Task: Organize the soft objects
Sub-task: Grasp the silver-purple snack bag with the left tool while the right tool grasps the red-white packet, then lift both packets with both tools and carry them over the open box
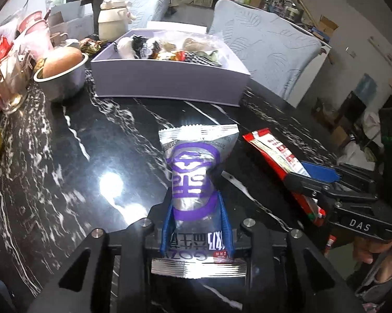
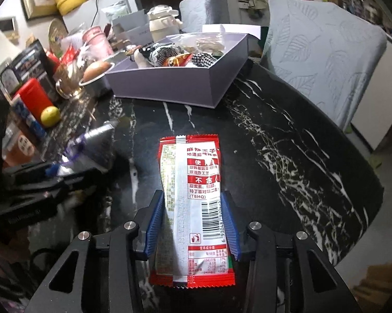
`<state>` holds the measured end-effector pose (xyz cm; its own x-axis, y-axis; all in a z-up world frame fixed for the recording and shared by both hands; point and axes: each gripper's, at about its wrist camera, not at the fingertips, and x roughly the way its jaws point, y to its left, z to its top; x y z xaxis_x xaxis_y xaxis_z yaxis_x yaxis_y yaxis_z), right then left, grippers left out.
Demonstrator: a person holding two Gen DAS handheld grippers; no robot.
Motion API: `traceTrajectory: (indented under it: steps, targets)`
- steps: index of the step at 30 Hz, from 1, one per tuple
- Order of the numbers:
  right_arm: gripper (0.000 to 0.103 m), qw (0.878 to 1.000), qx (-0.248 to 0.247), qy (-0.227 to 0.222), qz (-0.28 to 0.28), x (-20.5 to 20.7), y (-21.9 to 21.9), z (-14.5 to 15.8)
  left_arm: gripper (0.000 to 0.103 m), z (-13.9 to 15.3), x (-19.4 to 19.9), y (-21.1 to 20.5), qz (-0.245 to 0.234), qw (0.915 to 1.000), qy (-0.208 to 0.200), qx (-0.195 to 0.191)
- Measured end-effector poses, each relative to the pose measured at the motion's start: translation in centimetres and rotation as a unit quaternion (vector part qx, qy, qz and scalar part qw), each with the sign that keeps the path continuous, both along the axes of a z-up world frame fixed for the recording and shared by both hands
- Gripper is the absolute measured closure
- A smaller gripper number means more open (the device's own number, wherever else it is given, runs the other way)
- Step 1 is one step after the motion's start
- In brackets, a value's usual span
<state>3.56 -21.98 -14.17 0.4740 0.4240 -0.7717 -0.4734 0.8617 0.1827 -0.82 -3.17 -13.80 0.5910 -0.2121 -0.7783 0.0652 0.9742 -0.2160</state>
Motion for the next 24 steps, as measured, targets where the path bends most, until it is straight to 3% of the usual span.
traceTrajectory:
  steps: [6,19,24]
  targets:
    - [0.061,1.0,0.021,0.0,-0.001,-1.3,-0.6,0.5,0.073,0.2,-1.5,-0.3,0.007,1.0,-0.001,0.006]
    - [0.061,1.0,0.002,-0.005,0.024,-4.3,-0.1,0.2,0.072,-0.7,-2.1,-0.7,0.007,0.9997,0.022,0.006]
    - [0.06,1.0,-0.003,0.001,0.028,-4.4,0.1,-0.3,0.072,-0.9,-1.5,-1.5,-0.003,0.9991,0.012,0.041]
